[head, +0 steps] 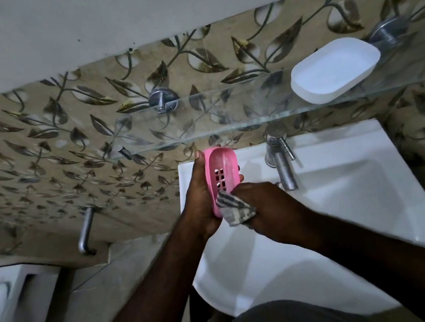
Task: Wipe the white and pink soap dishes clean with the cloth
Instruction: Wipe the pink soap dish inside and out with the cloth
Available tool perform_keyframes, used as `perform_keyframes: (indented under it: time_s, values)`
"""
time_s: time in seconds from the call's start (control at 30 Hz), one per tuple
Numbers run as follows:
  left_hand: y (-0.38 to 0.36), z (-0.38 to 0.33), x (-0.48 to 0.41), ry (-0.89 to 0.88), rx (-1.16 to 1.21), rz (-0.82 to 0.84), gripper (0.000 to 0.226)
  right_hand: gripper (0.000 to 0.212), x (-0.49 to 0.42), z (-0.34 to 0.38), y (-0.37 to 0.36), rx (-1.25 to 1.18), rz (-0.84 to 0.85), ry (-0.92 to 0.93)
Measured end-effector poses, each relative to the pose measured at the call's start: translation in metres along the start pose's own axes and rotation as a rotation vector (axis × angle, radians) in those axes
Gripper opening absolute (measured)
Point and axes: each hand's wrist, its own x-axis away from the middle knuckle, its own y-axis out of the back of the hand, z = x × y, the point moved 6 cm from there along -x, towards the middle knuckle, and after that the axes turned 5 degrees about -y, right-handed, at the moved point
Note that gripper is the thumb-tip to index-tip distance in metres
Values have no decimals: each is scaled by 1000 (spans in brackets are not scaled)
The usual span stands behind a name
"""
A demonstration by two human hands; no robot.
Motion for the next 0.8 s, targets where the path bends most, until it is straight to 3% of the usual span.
perform_keyframes:
  time_s: [0.07, 0.13, 0.23, 0.3, 0.47, 0.57, 0.63, 0.67, 0.7, 0.8]
  values:
    - [1, 3, 0, 13, 25, 0, 72, 24, 2, -8, -2, 167, 38, 45]
    - [1, 6, -1, 18, 43, -5, 72, 25, 1, -8, 0, 167, 19, 35]
    - [-1, 5, -1, -12, -1, -23, 74, 8, 2, -9, -3, -100, -7, -111]
    - [-1, 3, -1, -48, -23, -25, 74, 17, 8, -8, -6, -187, -16, -99]
    - [0, 8, 0, -27, -23, -43, 80, 40, 11, -14, -3, 238, -44, 94]
    - [1, 9, -2, -55, -32, -57, 82, 14, 7, -16, 0, -15, -37, -108]
    - [0, 4, -3, -100, -40, -51, 78, 12, 7, -16, -8, -302, 2, -223]
    - [0, 2, -3, -109, -33, -48, 76, 12, 9, -13, -10, -302, -22, -181]
    - [1, 2, -2, -106, -25, -49, 75, 13, 11, -10, -9, -207, -61, -106]
    - [4, 6, -2, -51, -8, -52, 76, 42, 14, -19, -10, 193, -72, 41]
